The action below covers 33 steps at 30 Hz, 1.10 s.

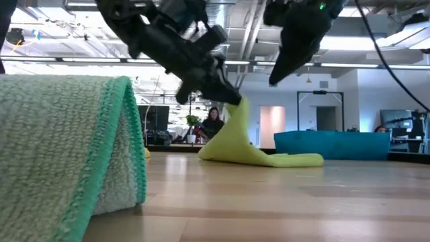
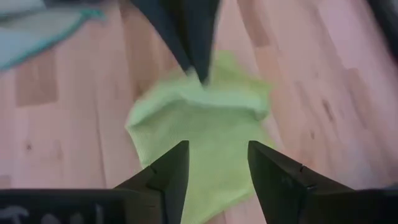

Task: Fold microfiber towels
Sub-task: Fold the light green microfiber towel

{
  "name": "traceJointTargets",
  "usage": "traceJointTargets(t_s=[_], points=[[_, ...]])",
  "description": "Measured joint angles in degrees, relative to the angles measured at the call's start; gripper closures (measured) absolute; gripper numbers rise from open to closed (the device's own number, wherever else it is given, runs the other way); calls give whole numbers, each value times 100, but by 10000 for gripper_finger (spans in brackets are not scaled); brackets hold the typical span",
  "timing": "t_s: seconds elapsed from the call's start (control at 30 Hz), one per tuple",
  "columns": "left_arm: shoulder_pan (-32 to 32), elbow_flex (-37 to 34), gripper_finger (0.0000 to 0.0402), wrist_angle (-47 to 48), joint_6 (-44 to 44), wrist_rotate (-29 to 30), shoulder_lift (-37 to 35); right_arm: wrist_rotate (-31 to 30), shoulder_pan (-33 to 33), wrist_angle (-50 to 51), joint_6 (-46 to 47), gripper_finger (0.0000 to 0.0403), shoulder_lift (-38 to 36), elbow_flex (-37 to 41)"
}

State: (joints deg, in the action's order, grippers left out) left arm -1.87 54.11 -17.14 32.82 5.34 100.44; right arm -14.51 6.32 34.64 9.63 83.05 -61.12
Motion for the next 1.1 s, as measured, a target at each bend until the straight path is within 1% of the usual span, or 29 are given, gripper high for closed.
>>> traceJointTargets(t_s=[0.07,0.13,0.23,0.33,0.5,0.67,0.73,0.9,1.1], points=[[-28,165,402,42,83,2,258,-122,99,51,11,216,-149,-2],[-39,429,401,30,107,137,527,-232,193,153,96,215,-259,-2],[-39,886,401,68,207,185,844,-251,324,351,224,214,-409,-2],[-39,1400,401,440,401,189,1097,-255,430,426,347,214,-500,-4],[-39,2180,401,992,416,163,1489,-262,559,611,393,216,-514,-4],[-37,2721,401,1549,343,133,1893,-271,609,715,440,214,-514,-4],[-33,2758,401,1795,338,134,1897,-273,609,739,494,214,-514,-4],[-7,2740,389,1786,214,137,1867,-352,609,826,501,216,-512,-4],[-2,2767,347,1762,136,140,1839,-365,609,865,509,214,-512,-4]])
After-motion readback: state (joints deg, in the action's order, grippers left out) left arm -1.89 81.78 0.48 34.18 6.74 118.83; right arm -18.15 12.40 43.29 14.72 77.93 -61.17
